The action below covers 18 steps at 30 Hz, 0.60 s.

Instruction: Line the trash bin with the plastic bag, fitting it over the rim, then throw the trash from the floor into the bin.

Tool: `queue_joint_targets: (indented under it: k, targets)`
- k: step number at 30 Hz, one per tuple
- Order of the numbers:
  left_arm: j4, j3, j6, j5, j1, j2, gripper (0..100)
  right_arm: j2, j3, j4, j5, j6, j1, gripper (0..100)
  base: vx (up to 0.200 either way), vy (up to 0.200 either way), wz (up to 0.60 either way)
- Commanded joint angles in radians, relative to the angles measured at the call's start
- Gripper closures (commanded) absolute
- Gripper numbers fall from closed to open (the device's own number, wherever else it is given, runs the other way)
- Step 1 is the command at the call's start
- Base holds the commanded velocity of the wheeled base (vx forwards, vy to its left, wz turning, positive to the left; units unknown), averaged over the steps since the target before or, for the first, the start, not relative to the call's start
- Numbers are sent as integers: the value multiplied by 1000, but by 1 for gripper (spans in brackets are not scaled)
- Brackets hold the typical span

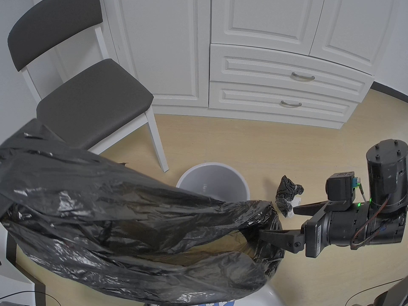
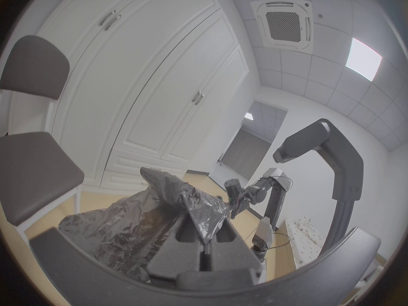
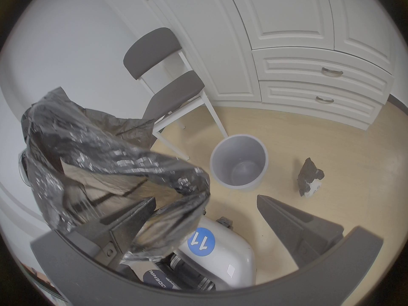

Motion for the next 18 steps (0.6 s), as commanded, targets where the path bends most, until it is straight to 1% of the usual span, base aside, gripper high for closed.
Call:
queue_joint_targets:
  k: [1, 4, 7, 10, 11, 12, 14, 18]
  targets:
    - [-27, 13, -4, 3, 1, -10, 100, 23, 6, 1, 0, -1, 25, 0, 0, 0, 0]
    - [-50, 19, -3, 3, 1, -12, 100, 37, 10, -1, 13, 2, 46, 0, 0, 0, 0]
    - [-60, 24, -3, 3, 0, -10, 100, 45, 17, -2, 39, 5, 58, 0, 0, 0, 0]
    - [-70, 22, -6, 1, 0, -10, 100, 62, 15, -10, 73, 53, 80, 0, 0, 0, 0]
    - [-70, 22, -6, 1, 0, -10, 100, 62, 15, -10, 73, 53, 80, 0, 0, 0, 0]
    - [-70, 22, -3, 1, -2, -12, 100, 85, 10, -11, 77, 80, 94, 0, 0, 0, 0]
    - [-70, 24, -1, 1, -3, -13, 100, 108, 7, -13, 77, 96, 103, 0, 0, 0, 0]
    - [-70, 25, -1, -2, -5, -27, 100, 146, 14, -42, 76, 100, 115, 0, 0, 0, 0]
